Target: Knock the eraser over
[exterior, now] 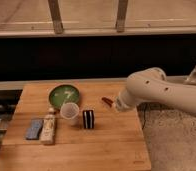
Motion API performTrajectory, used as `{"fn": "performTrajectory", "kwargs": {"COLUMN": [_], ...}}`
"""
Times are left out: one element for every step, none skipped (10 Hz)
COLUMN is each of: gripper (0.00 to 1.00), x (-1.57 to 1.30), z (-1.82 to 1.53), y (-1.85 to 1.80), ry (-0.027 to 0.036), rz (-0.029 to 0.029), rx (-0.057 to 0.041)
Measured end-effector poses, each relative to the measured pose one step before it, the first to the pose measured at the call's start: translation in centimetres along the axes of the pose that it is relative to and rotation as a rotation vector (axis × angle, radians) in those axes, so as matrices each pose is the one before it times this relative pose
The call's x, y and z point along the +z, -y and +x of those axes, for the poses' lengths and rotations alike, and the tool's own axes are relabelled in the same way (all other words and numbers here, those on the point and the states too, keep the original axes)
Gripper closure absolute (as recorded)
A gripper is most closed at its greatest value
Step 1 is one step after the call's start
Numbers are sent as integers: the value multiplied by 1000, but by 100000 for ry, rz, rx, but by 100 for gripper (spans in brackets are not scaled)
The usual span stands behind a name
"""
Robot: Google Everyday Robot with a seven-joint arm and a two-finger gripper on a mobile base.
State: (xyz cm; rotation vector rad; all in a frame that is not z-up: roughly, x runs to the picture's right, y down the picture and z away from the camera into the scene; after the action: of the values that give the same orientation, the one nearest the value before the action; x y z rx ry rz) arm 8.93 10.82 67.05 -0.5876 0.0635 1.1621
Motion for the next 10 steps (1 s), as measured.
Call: {"fn": "performTrajectory", "kwargs": {"gripper": [100,100,100,100,100,100,100,100,100,100], "x": [-66,-41,63,8,45,149,800,1688,1742,1515], "z": [48,23,-33,-53,8,128,-22,-129,41,-35], "y": [95,38,-56,-53,-7,-12,-686,-1145,-851,-933], "ry": [89,63,-100,14,-135,-990,-2283,-3006,-2867,-2604], "rz": [98,45,-65,-21,53,-248,-986,-1286,-652,-860], "rx": [224,106,-160,-146,-34,3,-1811,-2309,-1500,-1481]}}
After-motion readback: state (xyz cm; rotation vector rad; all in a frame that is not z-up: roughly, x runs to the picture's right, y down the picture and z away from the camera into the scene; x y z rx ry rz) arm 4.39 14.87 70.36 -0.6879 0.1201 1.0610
